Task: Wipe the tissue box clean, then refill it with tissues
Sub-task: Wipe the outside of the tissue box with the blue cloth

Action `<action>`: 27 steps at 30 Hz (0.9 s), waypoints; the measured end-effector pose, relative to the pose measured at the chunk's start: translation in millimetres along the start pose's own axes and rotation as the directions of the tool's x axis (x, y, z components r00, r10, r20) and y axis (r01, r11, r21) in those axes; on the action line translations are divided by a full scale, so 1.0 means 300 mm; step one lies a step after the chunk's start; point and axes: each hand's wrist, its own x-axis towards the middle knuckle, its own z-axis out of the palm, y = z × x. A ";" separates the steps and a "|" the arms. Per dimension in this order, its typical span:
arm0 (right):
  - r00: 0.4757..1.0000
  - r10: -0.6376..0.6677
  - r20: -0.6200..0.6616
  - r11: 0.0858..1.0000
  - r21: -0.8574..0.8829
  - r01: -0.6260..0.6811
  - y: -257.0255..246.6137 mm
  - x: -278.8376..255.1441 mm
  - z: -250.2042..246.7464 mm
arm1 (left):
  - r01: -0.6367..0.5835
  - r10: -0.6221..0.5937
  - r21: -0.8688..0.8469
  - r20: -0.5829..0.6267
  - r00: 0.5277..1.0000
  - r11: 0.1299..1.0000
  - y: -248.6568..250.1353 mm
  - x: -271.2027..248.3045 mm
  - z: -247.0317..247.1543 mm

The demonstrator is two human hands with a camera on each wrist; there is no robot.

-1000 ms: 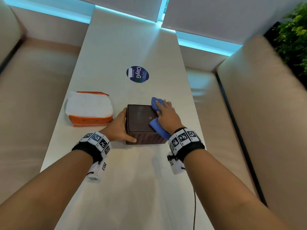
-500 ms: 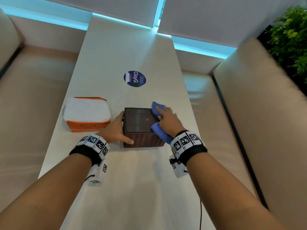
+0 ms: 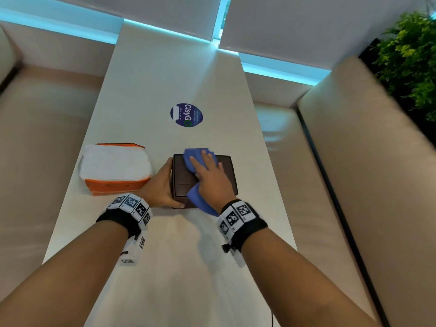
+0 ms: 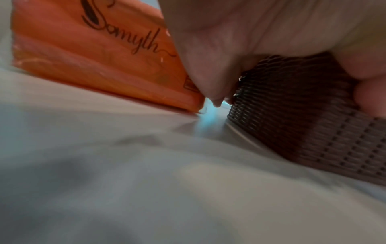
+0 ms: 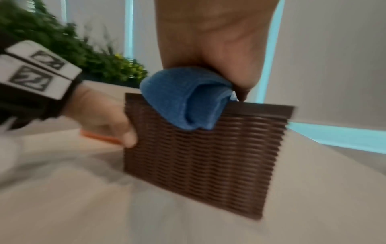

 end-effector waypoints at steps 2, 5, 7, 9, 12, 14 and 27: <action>0.987 0.145 -0.062 0.987 0.080 -0.140 0.074 -0.016 -0.034 | 0.020 -0.020 0.002 0.008 1.000 1.000 -0.010 0.014 -0.007; 0.939 0.333 -0.082 0.921 0.241 -0.305 0.137 -0.036 -0.062 | 0.014 -0.014 0.034 0.010 1.000 0.999 -0.019 0.030 -0.008; 0.925 0.373 -0.071 0.891 0.304 -0.337 0.142 -0.034 -0.065 | 0.011 -0.012 0.037 0.020 1.000 0.999 -0.018 0.034 -0.008; 0.920 0.387 -0.067 0.858 0.391 -0.332 0.140 -0.033 -0.074 | 0.014 -0.015 0.041 0.025 1.000 0.999 -0.010 0.035 -0.007; 0.905 0.425 -0.021 0.746 0.574 -0.337 0.163 -0.025 -0.097 | 0.020 -0.021 0.084 0.014 1.000 0.996 -0.002 0.034 -0.009; 0.905 0.414 0.097 0.698 0.604 -0.385 0.205 -0.026 -0.110 | 0.015 -0.018 0.088 0.040 0.999 0.996 0.000 0.036 -0.013; 0.899 0.432 0.080 0.889 0.130 -0.439 0.419 -0.226 0.025 | 0.082 -0.088 0.125 0.048 0.995 0.989 -0.010 0.062 -0.042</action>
